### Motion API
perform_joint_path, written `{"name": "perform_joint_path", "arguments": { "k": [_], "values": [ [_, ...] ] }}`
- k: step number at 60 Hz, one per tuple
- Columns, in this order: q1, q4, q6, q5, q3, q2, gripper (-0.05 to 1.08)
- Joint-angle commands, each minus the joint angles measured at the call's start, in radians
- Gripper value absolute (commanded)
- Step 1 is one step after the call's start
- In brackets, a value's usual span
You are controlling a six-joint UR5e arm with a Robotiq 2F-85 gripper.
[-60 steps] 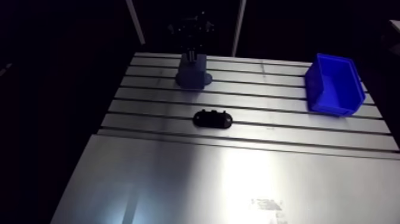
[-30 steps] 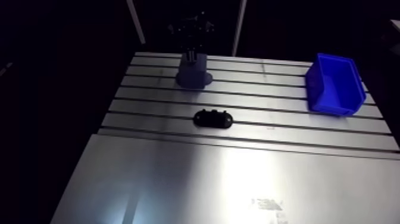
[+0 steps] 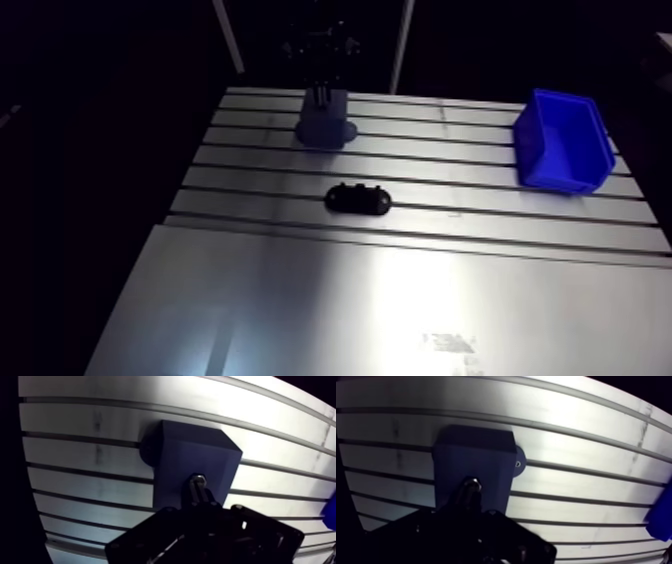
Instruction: Pick up the M10 bolt and insert it into the hex recess until seated.
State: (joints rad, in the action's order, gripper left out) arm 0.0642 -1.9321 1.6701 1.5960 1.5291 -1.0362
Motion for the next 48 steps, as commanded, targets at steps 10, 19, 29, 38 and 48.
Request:
{"name": "perform_joint_path", "arguments": {
  "k": [10,19,29,38,48],
  "values": [
    [-0.001,0.000,0.001,0.000,0.003,0.005,1.06],
    [-0.001,0.000,0.001,0.000,0.003,0.005,1.06],
    [-0.003,0.000,0.001,-0.001,-0.001,0.003,1.06],
    [-0.001,0.002,0.001,-0.004,-0.008,0.002,1.06],
    [0.002,0.005,0.001,-0.005,-0.011,-0.001,1.06]
  ]
}}
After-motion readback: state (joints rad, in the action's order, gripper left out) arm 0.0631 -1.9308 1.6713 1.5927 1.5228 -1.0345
